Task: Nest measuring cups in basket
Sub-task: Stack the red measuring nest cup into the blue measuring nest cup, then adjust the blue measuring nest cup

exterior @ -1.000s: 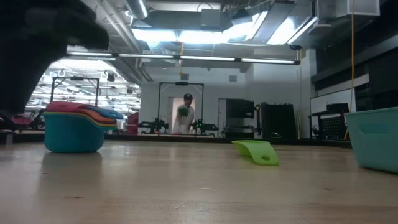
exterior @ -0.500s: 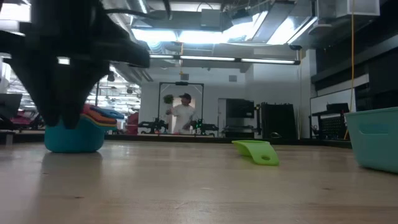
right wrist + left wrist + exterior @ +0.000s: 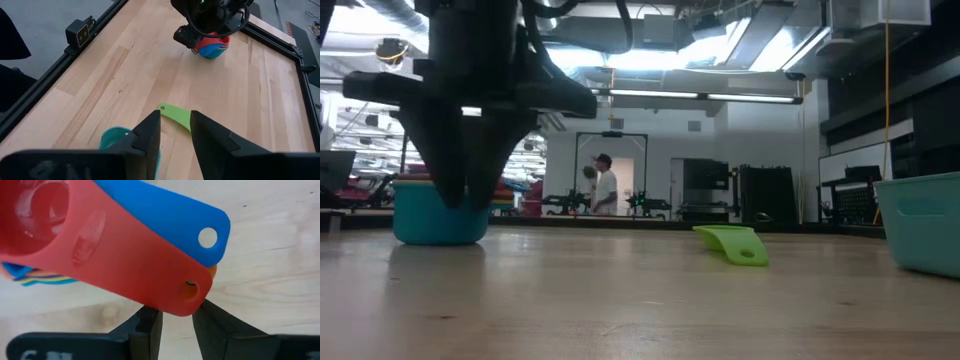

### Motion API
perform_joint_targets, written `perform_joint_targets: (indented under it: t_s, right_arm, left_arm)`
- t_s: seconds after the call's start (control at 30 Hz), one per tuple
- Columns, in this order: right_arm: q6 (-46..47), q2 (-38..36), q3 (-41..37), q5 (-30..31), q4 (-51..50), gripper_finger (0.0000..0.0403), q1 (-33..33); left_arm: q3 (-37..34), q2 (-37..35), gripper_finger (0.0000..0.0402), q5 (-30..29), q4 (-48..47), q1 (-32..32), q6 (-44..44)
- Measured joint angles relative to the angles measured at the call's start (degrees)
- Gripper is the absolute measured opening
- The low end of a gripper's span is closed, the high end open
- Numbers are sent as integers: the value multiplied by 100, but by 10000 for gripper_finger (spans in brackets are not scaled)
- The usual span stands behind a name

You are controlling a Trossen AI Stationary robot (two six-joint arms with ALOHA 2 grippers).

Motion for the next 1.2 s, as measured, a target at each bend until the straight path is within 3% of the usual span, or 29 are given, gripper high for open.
perform_joint_targets:
  t_s: [0.47, 0.97, 1.2]
  right_arm:
    - [1, 0, 0, 0, 0, 112, 0]
    - [0, 0, 0, 0, 0, 112, 0]
    - [2, 0, 0, -1, 0, 112, 0]
  left_arm:
    - [243, -44, 96, -19, 239, 15, 506]
    - [1207, -44, 96, -1542, 126, 358, 1964]
    - [1207, -44, 96, -1321, 55, 931, 2885]
